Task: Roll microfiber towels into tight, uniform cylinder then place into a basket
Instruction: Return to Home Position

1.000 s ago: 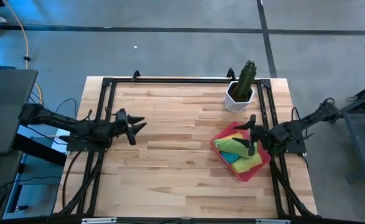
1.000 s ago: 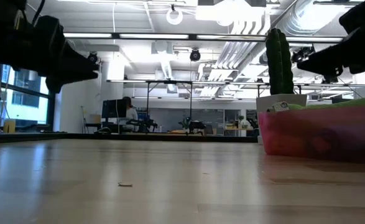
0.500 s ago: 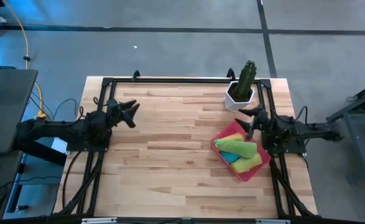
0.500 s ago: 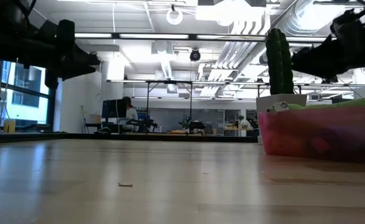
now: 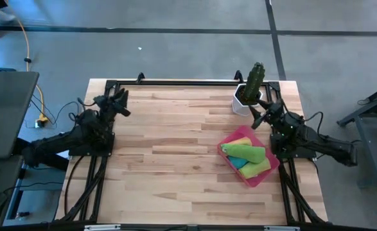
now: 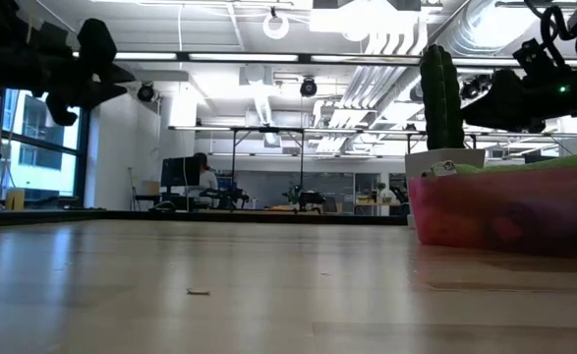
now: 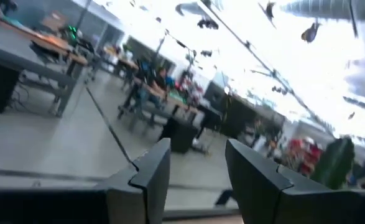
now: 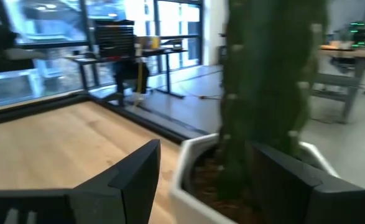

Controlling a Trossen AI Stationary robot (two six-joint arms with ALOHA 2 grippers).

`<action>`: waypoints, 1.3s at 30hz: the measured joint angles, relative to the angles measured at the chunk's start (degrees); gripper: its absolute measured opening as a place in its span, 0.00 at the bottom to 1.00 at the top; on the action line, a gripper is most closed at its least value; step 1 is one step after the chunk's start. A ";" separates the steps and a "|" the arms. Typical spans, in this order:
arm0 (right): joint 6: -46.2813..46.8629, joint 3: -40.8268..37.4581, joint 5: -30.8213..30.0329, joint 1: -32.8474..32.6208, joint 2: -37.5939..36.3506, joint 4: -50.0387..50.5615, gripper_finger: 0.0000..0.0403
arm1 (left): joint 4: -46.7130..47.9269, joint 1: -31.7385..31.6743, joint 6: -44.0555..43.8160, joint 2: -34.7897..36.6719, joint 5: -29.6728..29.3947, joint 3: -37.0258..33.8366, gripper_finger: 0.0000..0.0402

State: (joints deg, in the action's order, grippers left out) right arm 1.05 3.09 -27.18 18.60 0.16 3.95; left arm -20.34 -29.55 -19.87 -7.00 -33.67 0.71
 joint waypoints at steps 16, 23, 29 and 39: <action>-0.01 0.00 0.13 6.28 0.09 0.06 0.56 | 1.55 -9.56 -0.01 6.75 -0.02 -0.04 0.36; 0.00 0.00 0.48 6.28 0.09 0.08 0.56 | 2.45 -12.08 -0.01 6.66 -0.37 -0.04 0.36; -0.01 0.00 0.50 6.28 0.09 0.08 0.56 | 2.56 -12.08 0.04 6.66 -0.38 -0.04 0.36; -0.01 0.00 0.52 6.26 0.09 0.08 0.56 | 2.56 -12.05 0.01 6.66 -0.39 -0.04 0.36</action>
State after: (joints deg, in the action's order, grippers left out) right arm 1.04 3.09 -26.65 24.86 0.25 4.03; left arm -17.78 -41.60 -19.86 -0.34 -34.06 0.67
